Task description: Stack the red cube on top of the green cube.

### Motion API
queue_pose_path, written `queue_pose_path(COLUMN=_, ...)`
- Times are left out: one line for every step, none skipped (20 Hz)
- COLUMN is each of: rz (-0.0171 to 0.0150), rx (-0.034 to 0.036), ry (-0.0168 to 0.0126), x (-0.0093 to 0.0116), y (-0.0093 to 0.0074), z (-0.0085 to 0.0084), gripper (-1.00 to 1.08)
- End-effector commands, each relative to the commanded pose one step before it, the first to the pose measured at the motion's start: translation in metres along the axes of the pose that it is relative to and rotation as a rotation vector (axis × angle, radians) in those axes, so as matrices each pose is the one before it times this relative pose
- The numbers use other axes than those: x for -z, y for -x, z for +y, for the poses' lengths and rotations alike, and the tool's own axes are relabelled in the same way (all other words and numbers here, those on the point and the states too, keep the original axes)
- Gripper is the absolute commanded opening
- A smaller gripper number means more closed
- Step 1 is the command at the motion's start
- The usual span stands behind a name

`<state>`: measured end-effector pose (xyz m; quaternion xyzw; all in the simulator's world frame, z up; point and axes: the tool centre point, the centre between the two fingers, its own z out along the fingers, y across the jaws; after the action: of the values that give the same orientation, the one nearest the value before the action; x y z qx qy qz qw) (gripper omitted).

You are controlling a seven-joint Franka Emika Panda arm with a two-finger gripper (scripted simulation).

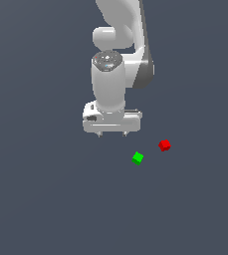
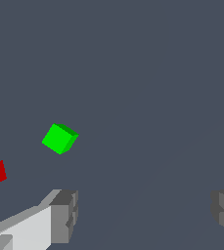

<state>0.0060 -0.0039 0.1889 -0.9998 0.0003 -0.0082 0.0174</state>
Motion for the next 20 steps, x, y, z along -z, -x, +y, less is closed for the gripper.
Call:
queue_pose_path(rz=0.0, rx=0.0, ry=0.0, x=0.0, y=0.0, z=0.00001, gripper=1.0)
queue_pose_path(rz=-0.00004, rx=0.00068, ry=0.00009, x=-0.00026, y=0.00005, z=-0.00069, gripper=1.0)
queue_pose_path(rz=-0.0001, rx=0.00153, ry=0.00015, x=-0.00079, y=0.00016, z=-0.00173, gripper=1.0)
queue_pose_path(rz=-0.00018, rx=0.00274, ry=0.00028, x=-0.00132, y=0.00027, z=-0.003, gripper=1.0)
queue_pose_path(rz=-0.00026, rx=0.00382, ry=0.00039, x=-0.00185, y=0.00037, z=-0.00419, gripper=1.0)
queue_pose_path(rz=-0.00033, rx=0.00489, ry=0.00051, x=-0.00237, y=0.00048, z=-0.00537, gripper=1.0)
queue_pose_path(rz=-0.00041, rx=0.00597, ry=0.00062, x=-0.00289, y=0.00058, z=-0.00655, gripper=1.0)
queue_pose_path(rz=-0.00049, rx=0.00702, ry=0.00073, x=-0.0034, y=0.00068, z=-0.00771, gripper=1.0)
queue_pose_path(rz=-0.00057, rx=0.00805, ry=0.00084, x=-0.00391, y=0.00078, z=-0.00884, gripper=1.0)
queue_pose_path(rz=-0.00064, rx=0.00904, ry=0.00095, x=-0.00441, y=0.00087, z=-0.00994, gripper=1.0)
queue_pose_path(rz=-0.00072, rx=0.01002, ry=0.00106, x=-0.0049, y=0.00096, z=-0.01103, gripper=1.0)
queue_pose_path(rz=-0.0008, rx=0.01094, ry=0.00116, x=-0.00537, y=0.00104, z=-0.01206, gripper=1.0)
queue_pose_path(rz=-0.00088, rx=0.01184, ry=0.00127, x=-0.00583, y=0.00111, z=-0.01306, gripper=1.0)
queue_pose_path(rz=-0.00097, rx=0.0127, ry=0.00138, x=-0.00627, y=0.00118, z=-0.01401, gripper=1.0)
queue_pose_path(rz=-0.00104, rx=0.01337, ry=0.0015, x=-0.00665, y=0.00121, z=-0.01479, gripper=1.0)
queue_pose_path(rz=-0.00111, rx=0.01396, ry=0.00161, x=-0.00698, y=0.00123, z=-0.01545, gripper=1.0)
queue_pose_path(rz=-0.00116, rx=0.01419, ry=0.0017, x=-0.00713, y=0.00121, z=-0.01571, gripper=1.0)
queue_pose_path(rz=-0.00119, rx=0.01414, ry=0.00177, x=-0.00714, y=0.00116, z=-0.01567, gripper=1.0)
queue_pose_path(rz=-0.00116, rx=0.01349, ry=0.00176, x=-0.00684, y=0.00105, z=-0.01495, gripper=1.0)
queue_pose_path(rz=-0.00109, rx=0.01236, ry=0.00169, x=-0.0063, y=0.00091, z=-0.01371, gripper=1.0)
